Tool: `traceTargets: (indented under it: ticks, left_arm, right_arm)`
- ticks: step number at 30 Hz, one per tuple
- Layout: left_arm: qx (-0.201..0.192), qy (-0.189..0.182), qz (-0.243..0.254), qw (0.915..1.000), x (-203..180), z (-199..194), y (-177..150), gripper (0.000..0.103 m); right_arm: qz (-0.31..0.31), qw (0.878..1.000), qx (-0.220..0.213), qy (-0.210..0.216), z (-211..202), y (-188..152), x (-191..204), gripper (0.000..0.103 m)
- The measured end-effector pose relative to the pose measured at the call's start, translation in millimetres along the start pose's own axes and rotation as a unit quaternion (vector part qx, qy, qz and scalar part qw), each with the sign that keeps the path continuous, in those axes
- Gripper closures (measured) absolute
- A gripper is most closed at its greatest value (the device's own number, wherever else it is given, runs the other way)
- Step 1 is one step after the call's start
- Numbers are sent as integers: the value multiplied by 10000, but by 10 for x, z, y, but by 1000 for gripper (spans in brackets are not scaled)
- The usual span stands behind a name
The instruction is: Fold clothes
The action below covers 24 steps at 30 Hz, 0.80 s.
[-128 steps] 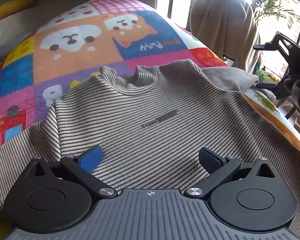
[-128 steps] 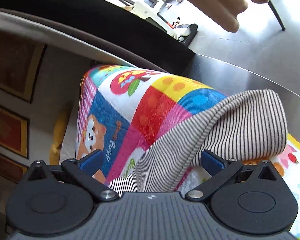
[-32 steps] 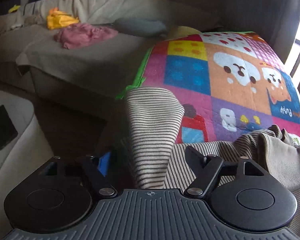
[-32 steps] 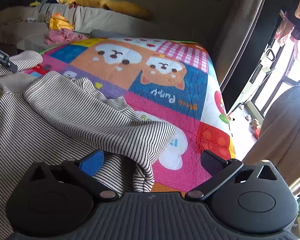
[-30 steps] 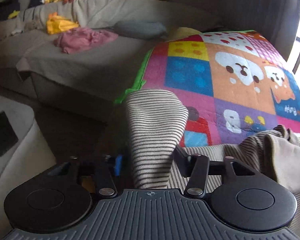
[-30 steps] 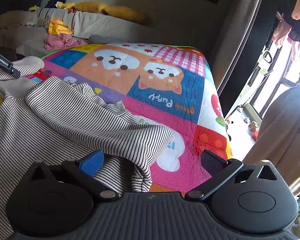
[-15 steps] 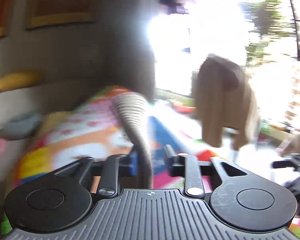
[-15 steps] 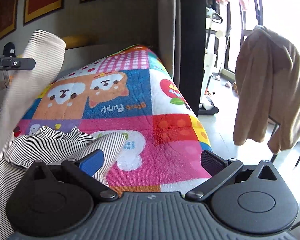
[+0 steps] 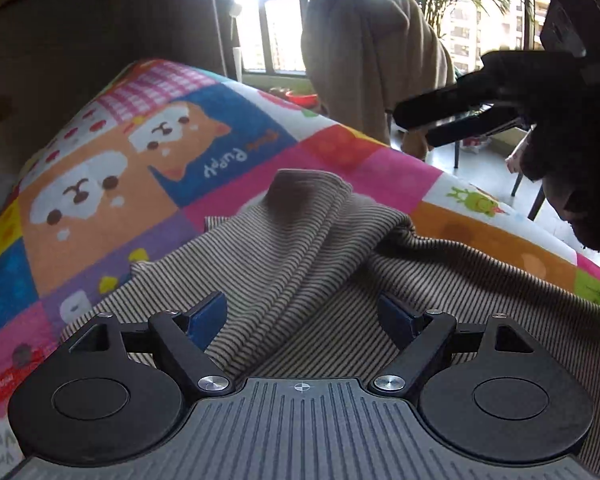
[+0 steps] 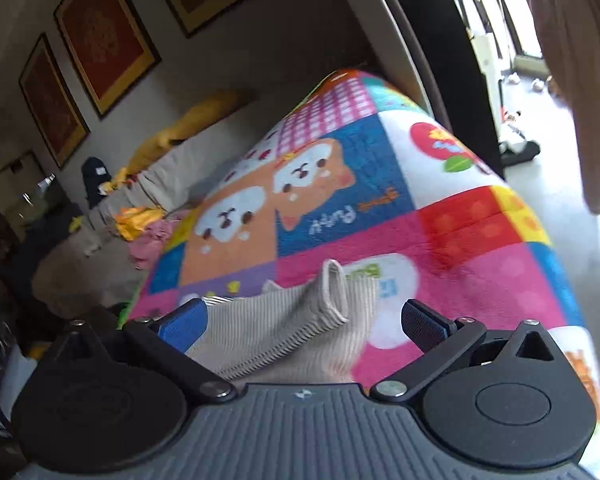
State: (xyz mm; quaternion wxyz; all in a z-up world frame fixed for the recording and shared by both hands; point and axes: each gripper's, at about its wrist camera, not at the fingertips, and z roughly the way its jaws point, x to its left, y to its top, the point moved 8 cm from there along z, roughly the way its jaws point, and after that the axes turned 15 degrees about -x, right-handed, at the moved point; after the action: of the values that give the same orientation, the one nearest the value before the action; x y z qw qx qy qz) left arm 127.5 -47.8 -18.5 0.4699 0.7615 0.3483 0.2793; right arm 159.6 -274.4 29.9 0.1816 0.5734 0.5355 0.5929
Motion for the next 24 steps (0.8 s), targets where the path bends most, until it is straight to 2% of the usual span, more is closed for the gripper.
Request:
traceTargets:
  ticks: [2, 4, 6, 8, 9, 12, 14, 16, 17, 20, 22, 24]
  left_arm:
    - [-24, 40, -27, 10000, 24, -18, -11, 16]
    - [-60, 92, -7, 9999, 56, -87, -34, 13]
    - [-52, 219, 53, 9997, 121, -146, -88, 11]
    - [17, 329, 41, 9994, 213, -175, -158, 11]
    - [54, 384, 31, 9992, 261, -188, -193, 11]
    - [124, 454, -189, 9987, 384, -210, -251, 13]
    - [66, 291, -428, 9986, 388, -214, -209, 16]
    - [-51, 101, -539, 9985, 335, -167, -113, 19]
    - [-119, 20, -510, 9986, 287, -119, -53, 19]
    - [-243, -141, -264, 9993, 156, 90, 102, 21]
    - [-184, -116, -125, 9997, 122, 291, 140, 31]
    - [-59, -94, -302, 9995, 140, 451, 125, 38]
  right_arm:
    - [-554, 9981, 116, -232, 148, -72, 53, 0]
    - [-1235, 9906, 243, -535, 285, -154, 101, 0]
    - [-2220, 9680, 519, -1050, 362, -400, 5, 0]
    - [-3224, 9297, 812, -1584, 416, -646, -107, 0]
    - [-3196, 9313, 823, -1541, 414, -645, -101, 0]
    - [-2486, 9604, 697, -1046, 370, -494, -9, 0]
    - [-2000, 9753, 610, -710, 336, -385, 57, 0]
    - [-1080, 9922, 569, -231, 401, -232, 102, 0]
    - [-656, 9962, 579, -24, 465, -176, 103, 0]
    - [365, 9959, 687, 465, 697, -65, 57, 0]
    - [800, 9922, 810, 506, 886, -81, -15, 0]
    - [1399, 9825, 1014, 698, 1014, -144, -63, 0]
